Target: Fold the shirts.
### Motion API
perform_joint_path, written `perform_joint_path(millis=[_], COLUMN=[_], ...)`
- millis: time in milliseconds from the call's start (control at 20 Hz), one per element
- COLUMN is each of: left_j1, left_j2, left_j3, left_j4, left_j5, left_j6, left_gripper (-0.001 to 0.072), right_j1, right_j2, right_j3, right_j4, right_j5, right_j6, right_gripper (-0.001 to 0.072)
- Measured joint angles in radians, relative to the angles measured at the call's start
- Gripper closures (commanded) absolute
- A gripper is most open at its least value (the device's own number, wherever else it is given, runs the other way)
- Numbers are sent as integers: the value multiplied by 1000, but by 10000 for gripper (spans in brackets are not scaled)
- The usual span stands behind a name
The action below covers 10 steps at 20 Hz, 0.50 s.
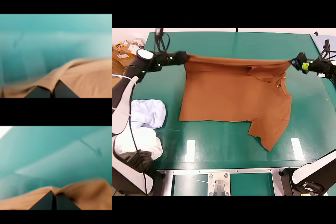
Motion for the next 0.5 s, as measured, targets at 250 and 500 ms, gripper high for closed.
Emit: perform_joint_path(millis=[250, 500], left_j1=[-1, -1], left_j2=[-41, -54], left_j3=[1, -3], left_j4=[241, 338], left_j5=[-169, -280], left_j6=[-135, -178], left_gripper=[686, 685], right_j1=[-26, -32], right_j2=[4, 16], right_j3=[-78, -121], right_j4=[-212, -301], right_j5=[143, 213], right_j6=[63, 79], right_gripper=[699, 697])
